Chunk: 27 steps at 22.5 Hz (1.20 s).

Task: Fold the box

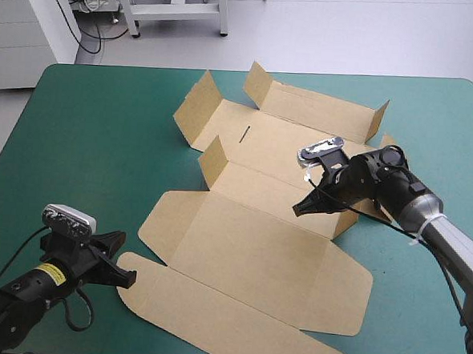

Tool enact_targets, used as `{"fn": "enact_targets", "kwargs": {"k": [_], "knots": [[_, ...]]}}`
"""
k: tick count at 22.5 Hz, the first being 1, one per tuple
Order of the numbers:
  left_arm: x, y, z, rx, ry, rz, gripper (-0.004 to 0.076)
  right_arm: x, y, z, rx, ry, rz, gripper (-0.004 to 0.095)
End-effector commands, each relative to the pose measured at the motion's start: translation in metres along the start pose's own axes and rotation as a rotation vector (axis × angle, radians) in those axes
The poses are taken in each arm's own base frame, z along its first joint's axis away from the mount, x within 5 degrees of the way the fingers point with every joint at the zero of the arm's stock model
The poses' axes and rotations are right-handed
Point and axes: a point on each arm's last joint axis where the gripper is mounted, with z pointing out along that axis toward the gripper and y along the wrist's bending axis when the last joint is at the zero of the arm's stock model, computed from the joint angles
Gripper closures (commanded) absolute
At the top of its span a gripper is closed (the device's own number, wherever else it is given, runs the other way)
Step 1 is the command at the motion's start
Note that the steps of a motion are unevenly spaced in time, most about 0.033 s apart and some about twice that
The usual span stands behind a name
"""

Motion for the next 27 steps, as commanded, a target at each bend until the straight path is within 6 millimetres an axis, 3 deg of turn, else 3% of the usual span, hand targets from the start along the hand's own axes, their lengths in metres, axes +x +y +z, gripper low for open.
{"fn": "enact_targets", "kwargs": {"k": [1,16,27], "knots": [[-0.012,0.0,-0.002,-0.001,-0.074,-0.004,0.0731,-0.008,0.0,-0.017,0.013,-0.089,-0.008,0.091],[-0.012,0.0,-0.002,-0.001,-0.074,-0.004,0.0731,-0.009,0.0,-0.023,0.009,-0.072,-0.002,0.091],[-0.012,0.0,-0.002,-0.001,-0.074,-0.004,0.0731,-0.035,-0.001,-0.091,0.02,-0.119,-0.021,0.091]]}}
